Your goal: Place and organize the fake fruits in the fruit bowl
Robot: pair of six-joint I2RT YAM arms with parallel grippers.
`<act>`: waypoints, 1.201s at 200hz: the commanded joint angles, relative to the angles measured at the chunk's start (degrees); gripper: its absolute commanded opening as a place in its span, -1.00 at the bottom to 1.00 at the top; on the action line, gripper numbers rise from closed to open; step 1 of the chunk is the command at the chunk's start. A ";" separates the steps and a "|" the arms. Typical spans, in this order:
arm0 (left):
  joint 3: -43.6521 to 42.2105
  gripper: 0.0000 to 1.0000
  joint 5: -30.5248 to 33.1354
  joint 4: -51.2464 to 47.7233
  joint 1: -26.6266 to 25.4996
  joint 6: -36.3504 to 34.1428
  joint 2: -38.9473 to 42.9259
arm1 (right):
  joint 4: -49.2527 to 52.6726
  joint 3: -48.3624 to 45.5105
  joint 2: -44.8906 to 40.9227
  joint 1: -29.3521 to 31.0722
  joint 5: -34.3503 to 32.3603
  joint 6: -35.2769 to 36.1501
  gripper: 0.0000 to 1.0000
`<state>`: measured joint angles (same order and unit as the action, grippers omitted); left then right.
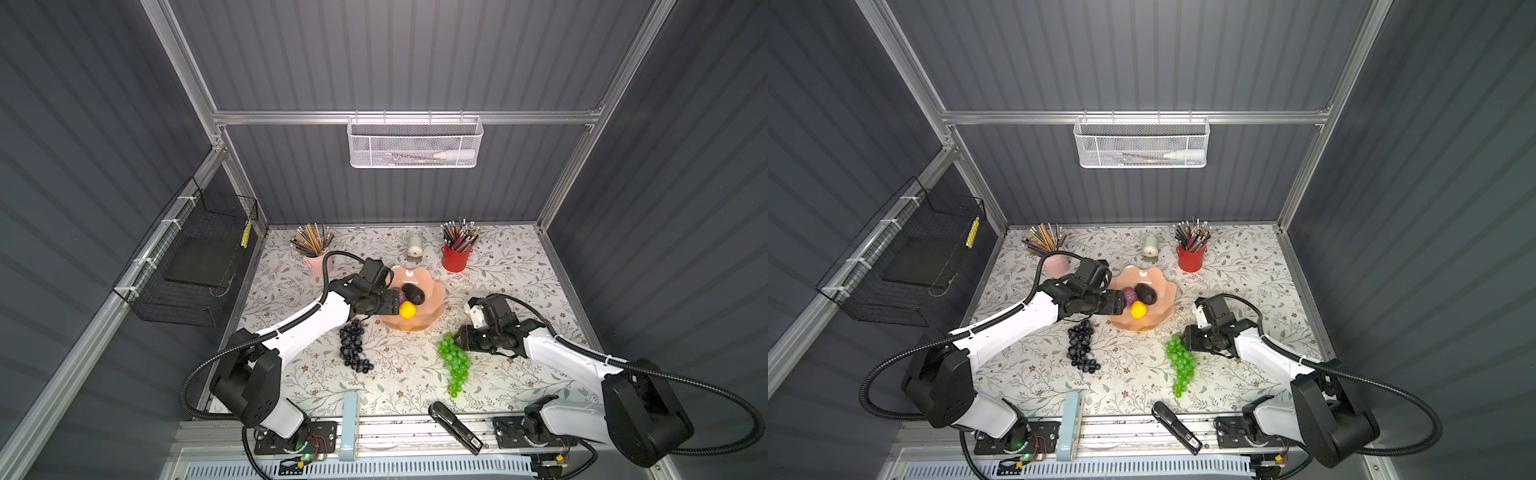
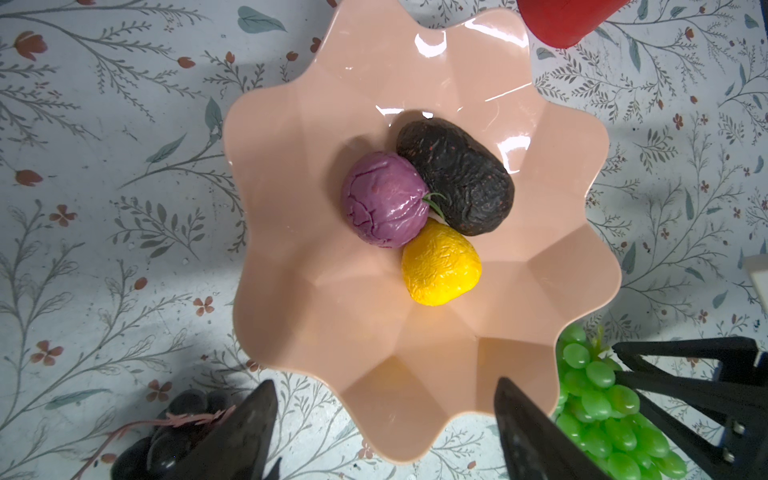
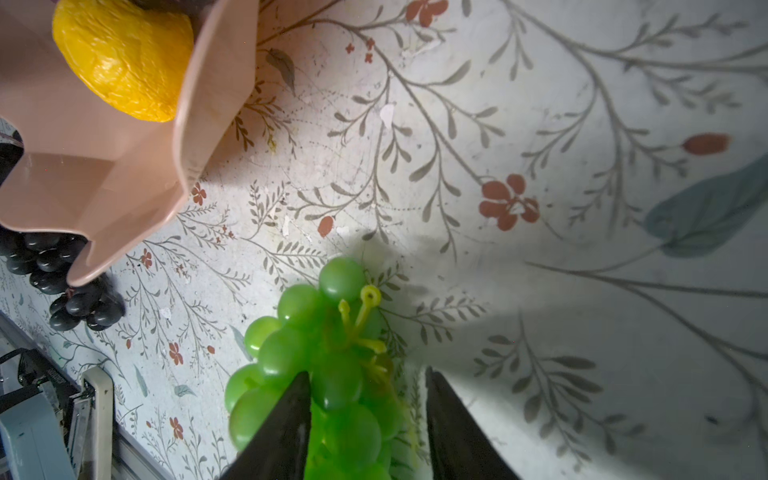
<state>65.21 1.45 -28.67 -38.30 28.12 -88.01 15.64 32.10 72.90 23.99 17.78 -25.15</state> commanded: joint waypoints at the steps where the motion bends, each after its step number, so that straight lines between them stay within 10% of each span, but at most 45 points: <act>1: 0.55 0.65 0.21 -1.24 0.07 0.05 -0.41 | -1.02 1.27 0.43 0.03 0.84 0.81 -0.11; 103: -0.18 0.65 0.30 -0.69 0.07 0.14 0.12 | -1.55 2.03 -0.26 -1.41 3.89 0.80 -0.90; 240: -0.83 0.65 0.22 -0.12 0.07 0.10 1.16 | 11.26 6.08 -18.69 -1.23 -2.48 -0.12 -1.00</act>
<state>65.01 1.45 -28.60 -38.30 28.12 -87.99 22.92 34.63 56.49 22.65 16.12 -25.08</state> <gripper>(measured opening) 0.822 0.049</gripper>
